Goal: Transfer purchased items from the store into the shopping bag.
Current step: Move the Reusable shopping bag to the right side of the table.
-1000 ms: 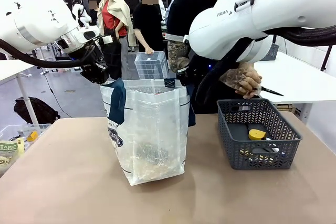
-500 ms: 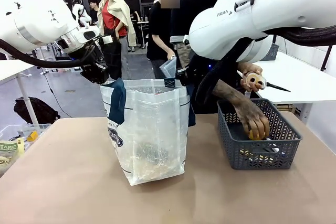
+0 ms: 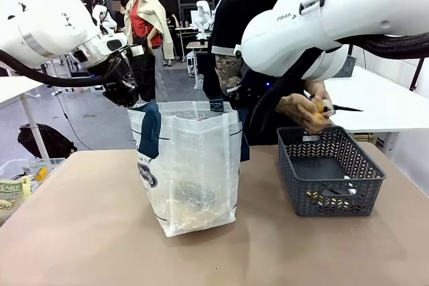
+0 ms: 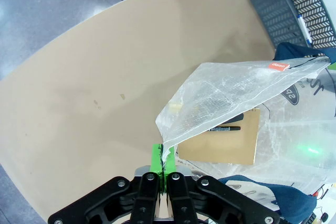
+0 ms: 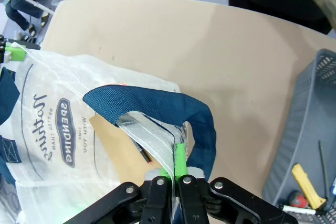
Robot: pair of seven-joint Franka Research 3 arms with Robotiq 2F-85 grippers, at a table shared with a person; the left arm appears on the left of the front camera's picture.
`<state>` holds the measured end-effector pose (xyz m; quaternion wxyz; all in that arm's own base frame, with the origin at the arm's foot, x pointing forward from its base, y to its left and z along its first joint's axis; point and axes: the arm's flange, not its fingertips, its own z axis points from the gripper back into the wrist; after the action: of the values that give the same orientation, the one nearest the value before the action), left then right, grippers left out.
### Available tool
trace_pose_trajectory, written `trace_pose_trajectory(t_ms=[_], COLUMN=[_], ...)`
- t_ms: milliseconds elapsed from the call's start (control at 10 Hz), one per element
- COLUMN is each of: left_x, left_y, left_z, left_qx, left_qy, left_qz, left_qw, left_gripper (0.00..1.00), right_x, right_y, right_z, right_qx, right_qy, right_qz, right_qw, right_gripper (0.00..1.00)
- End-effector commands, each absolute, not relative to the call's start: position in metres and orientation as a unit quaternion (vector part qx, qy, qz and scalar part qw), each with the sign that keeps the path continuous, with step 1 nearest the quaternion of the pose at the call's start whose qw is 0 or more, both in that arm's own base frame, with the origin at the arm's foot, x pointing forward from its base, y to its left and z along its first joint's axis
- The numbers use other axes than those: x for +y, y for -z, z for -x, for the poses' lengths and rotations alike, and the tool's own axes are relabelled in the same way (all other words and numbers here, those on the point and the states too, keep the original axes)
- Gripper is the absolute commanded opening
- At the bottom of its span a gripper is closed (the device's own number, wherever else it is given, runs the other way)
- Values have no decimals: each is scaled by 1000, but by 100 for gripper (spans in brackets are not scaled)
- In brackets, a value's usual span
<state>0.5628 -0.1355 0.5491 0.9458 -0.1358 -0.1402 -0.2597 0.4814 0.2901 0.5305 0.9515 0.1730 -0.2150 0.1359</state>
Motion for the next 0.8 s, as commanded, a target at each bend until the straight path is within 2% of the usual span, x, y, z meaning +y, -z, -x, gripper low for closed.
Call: trace_pose_trajectory(t_ms=[0, 700], left_x=[-132, -132], left_y=[-552, -552], left_z=[-562, -562], left_qx=[-141, -141], left_qy=[251, 251], left_qz=[135, 135], left_qw=[948, 948], left_gripper=[0, 0], right_x=[287, 287], right_y=[-531, -531], right_z=[-482, -482], right_qx=[-215, -215], right_qy=[-134, -134], right_qz=[-177, -177], right_qw=[951, 951], right_gripper=[0, 0])
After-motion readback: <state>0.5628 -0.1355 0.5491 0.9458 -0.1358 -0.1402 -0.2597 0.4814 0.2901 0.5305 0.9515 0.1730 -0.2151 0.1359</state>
